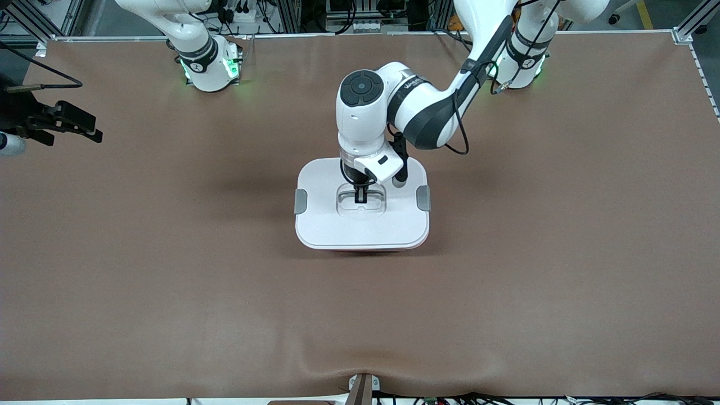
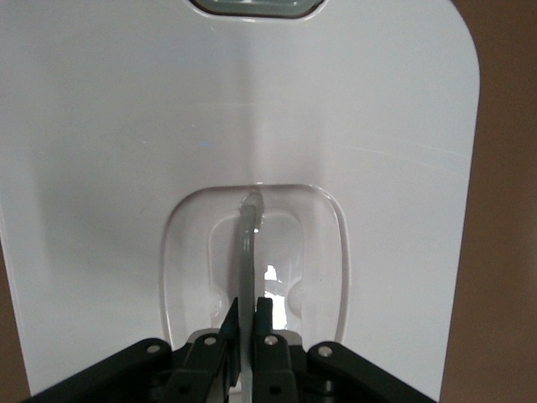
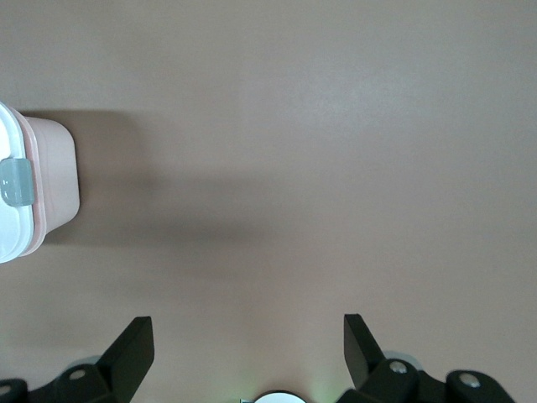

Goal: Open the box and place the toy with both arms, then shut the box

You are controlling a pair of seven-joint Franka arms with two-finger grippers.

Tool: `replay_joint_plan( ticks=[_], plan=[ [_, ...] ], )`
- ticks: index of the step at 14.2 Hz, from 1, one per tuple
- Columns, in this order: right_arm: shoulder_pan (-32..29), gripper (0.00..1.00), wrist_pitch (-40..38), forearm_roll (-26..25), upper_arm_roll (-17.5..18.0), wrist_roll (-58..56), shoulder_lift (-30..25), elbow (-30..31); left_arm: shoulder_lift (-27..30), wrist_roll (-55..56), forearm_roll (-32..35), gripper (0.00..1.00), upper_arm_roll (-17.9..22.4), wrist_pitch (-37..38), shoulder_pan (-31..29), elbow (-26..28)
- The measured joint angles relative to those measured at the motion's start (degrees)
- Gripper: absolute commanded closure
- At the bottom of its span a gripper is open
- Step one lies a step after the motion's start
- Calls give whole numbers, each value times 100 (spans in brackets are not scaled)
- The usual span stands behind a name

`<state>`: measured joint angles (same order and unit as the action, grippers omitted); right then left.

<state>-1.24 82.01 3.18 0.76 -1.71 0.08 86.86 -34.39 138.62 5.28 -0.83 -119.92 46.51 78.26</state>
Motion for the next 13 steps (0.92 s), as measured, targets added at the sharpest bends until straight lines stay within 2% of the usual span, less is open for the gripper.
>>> replay_joint_plan(
  ticks=[13],
  plan=[
    [-1, 0, 63, -125, -1, 10, 0, 113, -53, 66, 182, 100, 25, -120, 33, 224]
  ],
)
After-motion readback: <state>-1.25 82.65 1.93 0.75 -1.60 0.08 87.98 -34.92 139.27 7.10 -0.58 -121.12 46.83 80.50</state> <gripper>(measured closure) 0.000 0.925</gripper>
